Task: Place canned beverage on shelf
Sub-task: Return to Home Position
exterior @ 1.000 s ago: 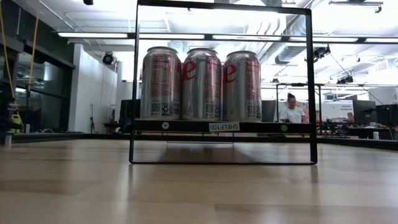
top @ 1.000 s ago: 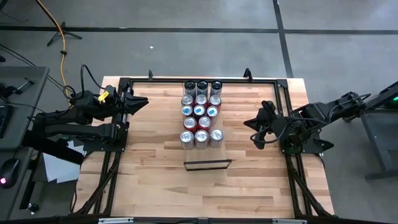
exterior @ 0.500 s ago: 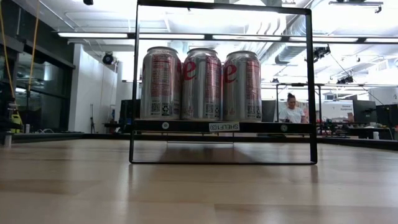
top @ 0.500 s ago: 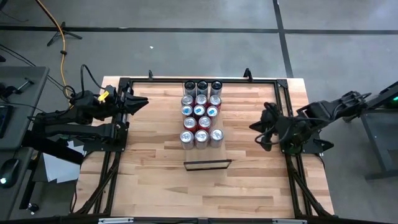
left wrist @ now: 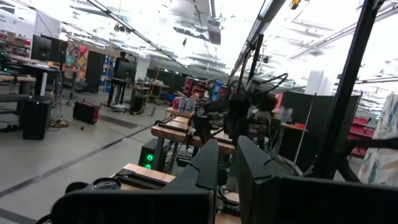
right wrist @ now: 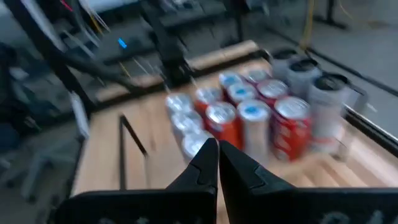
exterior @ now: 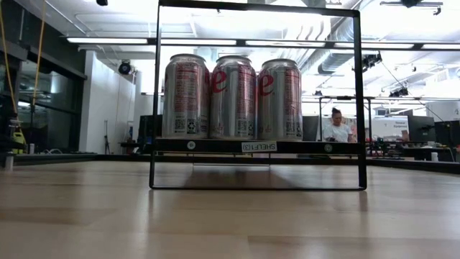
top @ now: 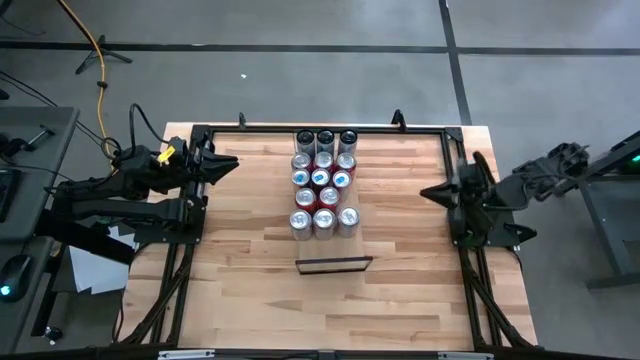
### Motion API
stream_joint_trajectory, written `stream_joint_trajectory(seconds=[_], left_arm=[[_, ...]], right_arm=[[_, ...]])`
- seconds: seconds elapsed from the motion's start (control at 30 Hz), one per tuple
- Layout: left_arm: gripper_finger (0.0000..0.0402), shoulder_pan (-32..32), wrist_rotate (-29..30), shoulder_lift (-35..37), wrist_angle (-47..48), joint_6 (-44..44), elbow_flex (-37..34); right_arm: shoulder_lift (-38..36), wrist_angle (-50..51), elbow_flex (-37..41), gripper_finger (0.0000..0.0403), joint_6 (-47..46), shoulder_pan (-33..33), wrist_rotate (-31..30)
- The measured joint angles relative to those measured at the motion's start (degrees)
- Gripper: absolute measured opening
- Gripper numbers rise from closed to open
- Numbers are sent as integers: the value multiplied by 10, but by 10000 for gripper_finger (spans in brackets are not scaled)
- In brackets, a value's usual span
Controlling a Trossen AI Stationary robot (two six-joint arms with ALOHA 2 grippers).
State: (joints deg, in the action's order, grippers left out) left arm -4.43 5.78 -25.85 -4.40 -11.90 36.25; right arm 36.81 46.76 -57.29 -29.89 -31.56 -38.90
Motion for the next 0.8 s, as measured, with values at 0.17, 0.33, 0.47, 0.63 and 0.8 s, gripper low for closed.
stream_joint_trajectory(seconds=[0.17, 0.33, 0.47, 0.63, 0.8], left_arm=[[3, 0, 0, 0, 0, -19, 0], [3, 0, 0, 0, 0, -30, 0], [3, 0, 0, 0, 1, -30, 0], [3, 0, 0, 0, 3, -30, 0], [3, 0, 0, 0, 3, -30, 0]], right_arm=[[-85, -243, 144, 0, 117, 46, 56], [-151, -299, 183, 0, 166, 132, 129], [-188, -305, 210, 0, 173, 193, 184], [-205, -347, 269, 0, 159, 241, 260], [-207, -355, 286, 0, 162, 264, 268]])
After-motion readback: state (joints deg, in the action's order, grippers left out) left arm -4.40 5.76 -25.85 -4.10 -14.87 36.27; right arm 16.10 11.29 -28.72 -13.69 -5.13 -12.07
